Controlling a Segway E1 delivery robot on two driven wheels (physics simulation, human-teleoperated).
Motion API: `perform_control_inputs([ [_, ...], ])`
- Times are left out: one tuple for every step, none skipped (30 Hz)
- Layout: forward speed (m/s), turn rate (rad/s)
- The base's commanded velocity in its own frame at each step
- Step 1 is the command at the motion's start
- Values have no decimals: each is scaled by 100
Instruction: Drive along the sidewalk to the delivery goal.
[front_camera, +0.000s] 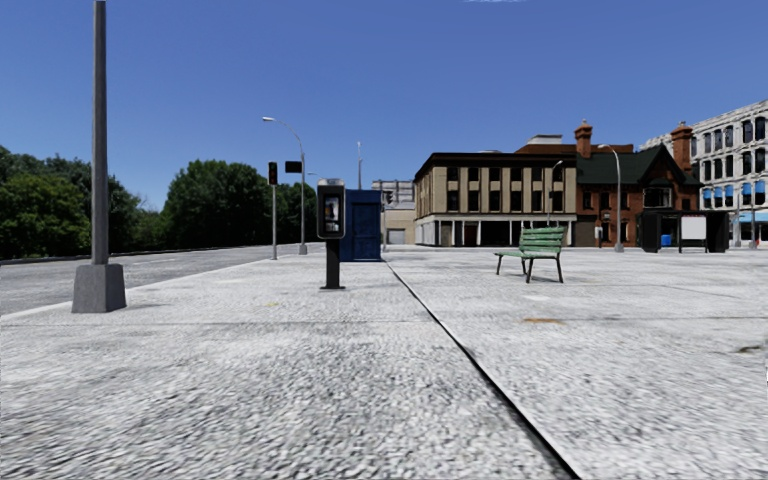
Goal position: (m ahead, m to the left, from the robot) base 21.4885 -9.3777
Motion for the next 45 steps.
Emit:
perform_control_inputs([
  [141, -47],
  [141, -47],
  [141, -47],
  [141, -47],
  [141, -47],
  [141, -47],
  [144, -47],
  [144, -47],
  [145, -47],
  [147, -47],
  [151, -47],
  [154, -47],
  [159, -47],
  [159, -47],
  [163, -47],
  [165, -47],
  [166, -47],
  [169, -47],
  [169, -47],
  [174, -47],
  [178, -47],
  [185, -47],
  [188, -47],
  [189, -47],
  [189, -47],
  [189, -47],
  [190, -47],
  [190, -47],
  [191, -47],
  [191, -47],
  [192, -47],
  [192, -47],
  [192, -47],
  [193, -47],
  [193, -47],
  [196, -47],
  [200, -47],
  [200, -47],
  [200, -47],
  [200, -47],
  [200, -47],
  [200, -47],
  [200, -47],
  [200, -47],
  [200, -47],
])
